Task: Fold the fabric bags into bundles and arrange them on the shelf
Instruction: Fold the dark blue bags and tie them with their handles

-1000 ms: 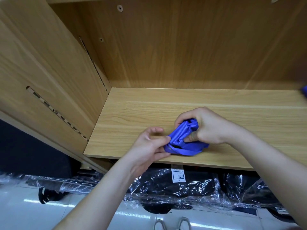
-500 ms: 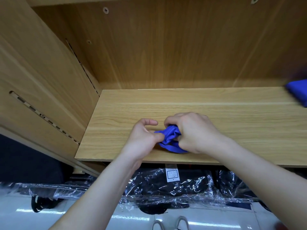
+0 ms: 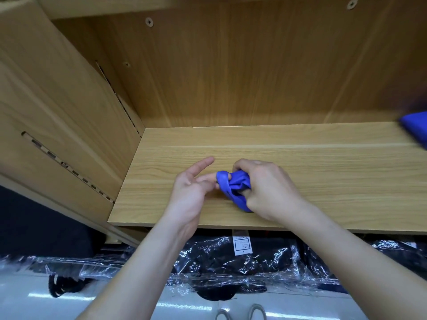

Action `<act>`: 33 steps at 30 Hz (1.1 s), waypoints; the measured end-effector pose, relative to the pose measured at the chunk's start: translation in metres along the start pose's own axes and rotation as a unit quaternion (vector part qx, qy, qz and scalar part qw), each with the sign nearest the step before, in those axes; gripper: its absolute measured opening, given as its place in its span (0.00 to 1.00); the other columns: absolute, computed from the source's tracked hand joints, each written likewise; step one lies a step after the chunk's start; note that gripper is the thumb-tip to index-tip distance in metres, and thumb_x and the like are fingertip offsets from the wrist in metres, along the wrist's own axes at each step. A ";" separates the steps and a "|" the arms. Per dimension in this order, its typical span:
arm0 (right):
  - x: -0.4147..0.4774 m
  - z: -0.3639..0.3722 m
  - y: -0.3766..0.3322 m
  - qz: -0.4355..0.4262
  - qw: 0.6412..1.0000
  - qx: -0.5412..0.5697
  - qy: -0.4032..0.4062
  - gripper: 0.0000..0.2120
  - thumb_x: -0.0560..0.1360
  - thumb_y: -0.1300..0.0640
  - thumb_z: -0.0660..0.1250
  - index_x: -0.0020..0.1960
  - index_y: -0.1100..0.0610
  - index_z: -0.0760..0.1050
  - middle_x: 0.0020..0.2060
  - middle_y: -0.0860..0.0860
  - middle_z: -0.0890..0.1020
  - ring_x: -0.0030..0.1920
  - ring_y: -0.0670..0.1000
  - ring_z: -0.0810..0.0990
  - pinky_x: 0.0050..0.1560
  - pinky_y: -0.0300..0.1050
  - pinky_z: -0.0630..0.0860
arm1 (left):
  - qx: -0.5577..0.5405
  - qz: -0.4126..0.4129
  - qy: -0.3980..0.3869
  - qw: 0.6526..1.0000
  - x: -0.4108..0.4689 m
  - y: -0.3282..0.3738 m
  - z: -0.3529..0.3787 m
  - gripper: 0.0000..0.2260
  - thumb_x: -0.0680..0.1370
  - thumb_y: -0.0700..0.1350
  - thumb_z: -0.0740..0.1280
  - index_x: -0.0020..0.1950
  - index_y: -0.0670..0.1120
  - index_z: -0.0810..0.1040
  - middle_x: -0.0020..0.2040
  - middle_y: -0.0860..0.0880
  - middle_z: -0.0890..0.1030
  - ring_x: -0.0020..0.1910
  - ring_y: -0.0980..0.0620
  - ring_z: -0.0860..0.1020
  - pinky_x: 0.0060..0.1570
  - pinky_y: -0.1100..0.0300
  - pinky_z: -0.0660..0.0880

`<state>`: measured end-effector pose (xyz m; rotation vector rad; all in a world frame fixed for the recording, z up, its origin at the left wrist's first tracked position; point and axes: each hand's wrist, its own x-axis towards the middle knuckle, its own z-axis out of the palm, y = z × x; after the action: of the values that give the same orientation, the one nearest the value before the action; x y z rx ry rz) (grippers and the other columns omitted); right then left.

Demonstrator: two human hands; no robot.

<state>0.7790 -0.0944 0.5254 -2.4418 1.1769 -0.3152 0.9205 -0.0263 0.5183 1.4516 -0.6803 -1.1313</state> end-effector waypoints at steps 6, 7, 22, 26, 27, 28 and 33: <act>0.005 0.002 0.000 0.075 0.995 -0.061 0.033 0.13 0.69 0.56 0.65 0.53 0.51 0.73 0.38 0.49 0.75 0.40 0.57 0.72 0.38 0.45 0.67 | 0.111 0.095 -0.052 0.988 -0.010 -0.004 0.010 0.24 0.76 0.23 0.58 0.64 0.47 0.76 0.46 0.49 0.86 0.45 0.57 0.81 0.53 0.68 0.73; 0.005 0.005 0.001 0.092 0.993 -0.048 0.049 0.12 0.69 0.57 0.65 0.52 0.51 0.73 0.36 0.50 0.75 0.39 0.57 0.71 0.38 0.46 0.68 | 0.120 0.101 -0.055 0.986 -0.010 -0.003 0.010 0.25 0.75 0.23 0.58 0.63 0.47 0.75 0.48 0.48 0.86 0.47 0.56 0.81 0.52 0.67 0.73; -0.002 0.011 0.026 0.023 0.856 0.515 -0.042 0.22 0.59 0.67 0.74 0.50 0.54 0.75 0.33 0.51 0.80 0.33 0.48 0.74 0.36 0.41 0.73 | 0.113 0.156 -0.097 0.976 -0.007 0.003 -0.009 0.34 0.68 0.40 0.75 0.69 0.60 0.69 0.50 0.49 0.85 0.44 0.48 0.83 0.52 0.52 0.80; 0.000 0.008 0.021 0.067 0.783 0.616 -0.052 0.19 0.58 0.71 0.65 0.44 0.52 0.71 0.34 0.60 0.73 0.30 0.52 0.69 0.31 0.43 0.67 | 0.026 0.102 -0.116 0.988 -0.005 -0.002 -0.010 0.35 0.64 0.38 0.78 0.69 0.53 0.71 0.54 0.44 0.84 0.48 0.49 0.83 0.49 0.58 0.79; 0.001 0.008 0.020 0.092 0.758 0.644 -0.045 0.19 0.56 0.70 0.62 0.42 0.52 0.69 0.35 0.60 0.70 0.30 0.52 0.67 0.30 0.43 0.65 | 0.002 0.099 -0.126 0.987 -0.006 -0.002 -0.009 0.34 0.64 0.40 0.78 0.68 0.51 0.71 0.54 0.44 0.84 0.50 0.50 0.82 0.50 0.58 0.78; 0.002 0.009 0.018 0.109 0.736 0.668 -0.032 0.19 0.55 0.69 0.60 0.41 0.52 0.68 0.36 0.61 0.69 0.31 0.52 0.66 0.30 0.43 0.64 | -0.001 0.105 -0.135 0.985 -0.007 -0.001 -0.007 0.33 0.64 0.42 0.77 0.67 0.51 0.72 0.54 0.44 0.84 0.51 0.51 0.81 0.51 0.58 0.77; 0.008 0.017 0.006 0.156 0.713 0.682 0.044 0.20 0.55 0.65 0.59 0.46 0.51 0.69 0.37 0.55 0.71 0.36 0.53 0.68 0.36 0.44 0.67 | 0.043 0.137 -0.070 0.987 -0.012 0.004 0.010 0.24 0.67 0.37 0.70 0.61 0.53 0.74 0.50 0.48 0.84 0.43 0.52 0.79 0.47 0.55 0.77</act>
<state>0.7863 -0.0998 0.5080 -0.9072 0.8098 -0.8215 0.9078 -0.0203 0.5264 1.3098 -1.0062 -1.0053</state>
